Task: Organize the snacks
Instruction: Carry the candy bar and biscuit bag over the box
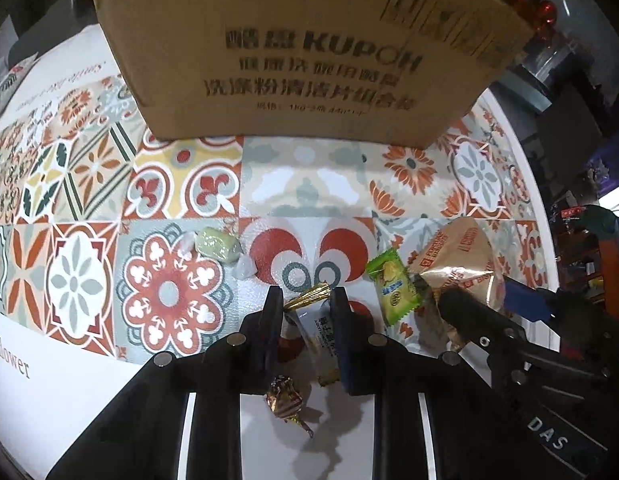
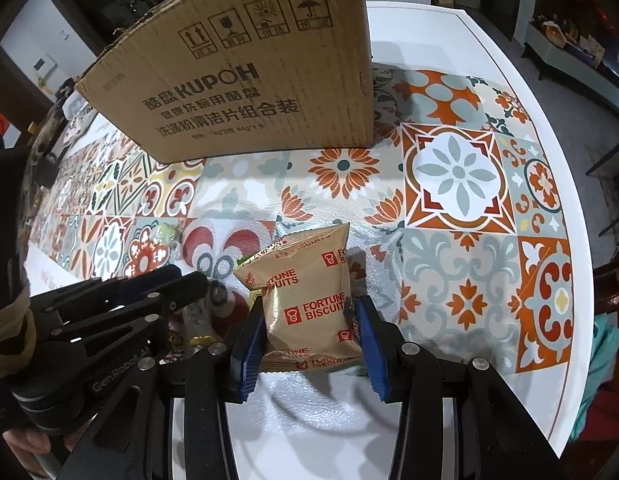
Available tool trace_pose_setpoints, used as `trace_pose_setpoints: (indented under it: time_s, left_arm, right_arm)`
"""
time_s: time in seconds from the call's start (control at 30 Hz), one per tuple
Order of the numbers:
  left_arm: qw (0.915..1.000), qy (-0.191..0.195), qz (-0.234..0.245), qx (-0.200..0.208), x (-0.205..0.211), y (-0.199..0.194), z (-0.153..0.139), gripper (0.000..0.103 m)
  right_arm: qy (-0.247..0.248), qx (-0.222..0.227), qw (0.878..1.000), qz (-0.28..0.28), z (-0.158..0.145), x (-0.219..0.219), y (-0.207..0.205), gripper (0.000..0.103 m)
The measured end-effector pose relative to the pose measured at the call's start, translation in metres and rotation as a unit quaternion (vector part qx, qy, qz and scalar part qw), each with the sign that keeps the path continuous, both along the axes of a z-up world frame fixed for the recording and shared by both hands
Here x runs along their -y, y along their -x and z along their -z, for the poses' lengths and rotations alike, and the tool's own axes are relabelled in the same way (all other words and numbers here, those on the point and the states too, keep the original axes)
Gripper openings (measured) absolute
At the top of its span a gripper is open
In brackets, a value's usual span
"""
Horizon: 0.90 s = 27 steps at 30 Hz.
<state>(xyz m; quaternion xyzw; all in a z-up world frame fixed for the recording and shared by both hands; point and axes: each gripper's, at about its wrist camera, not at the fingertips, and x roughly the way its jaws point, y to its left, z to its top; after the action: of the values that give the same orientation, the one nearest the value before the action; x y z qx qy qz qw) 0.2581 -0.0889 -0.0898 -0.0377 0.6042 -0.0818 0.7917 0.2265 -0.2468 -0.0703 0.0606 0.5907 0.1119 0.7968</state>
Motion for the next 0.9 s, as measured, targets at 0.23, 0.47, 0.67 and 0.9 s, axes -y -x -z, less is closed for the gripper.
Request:
trace_pose_setpoints:
  time_s: [0.23, 0.47, 0.67, 0.9]
  left_arm:
    - [0.9991, -0.007, 0.015, 0.04, -0.008, 0.006, -0.029, 0.024]
    - [0.9966, -0.007, 0.027, 0.078, -0.01, 0.005, -0.059, 0.024]
    - [0.9931, -0.001, 0.03, 0.113, -0.016, 0.001, -0.089, 0.024]
    - [0.9871, 0.002, 0.036, 0.156, -0.023, -0.001, -0.126, 0.024]
  right_arm:
    - [-0.001, 0.013, 1.0, 0.004, -0.014, 0.0, 0.0, 0.044]
    - [-0.006, 0.035, 0.999, 0.008, -0.037, -0.002, 0.0, 0.044]
    - [-0.007, 0.07, 0.997, 0.017, -0.066, -0.005, -0.003, 0.044]
    - [-0.012, 0.117, 0.993, 0.018, -0.106, -0.012, -0.006, 0.044]
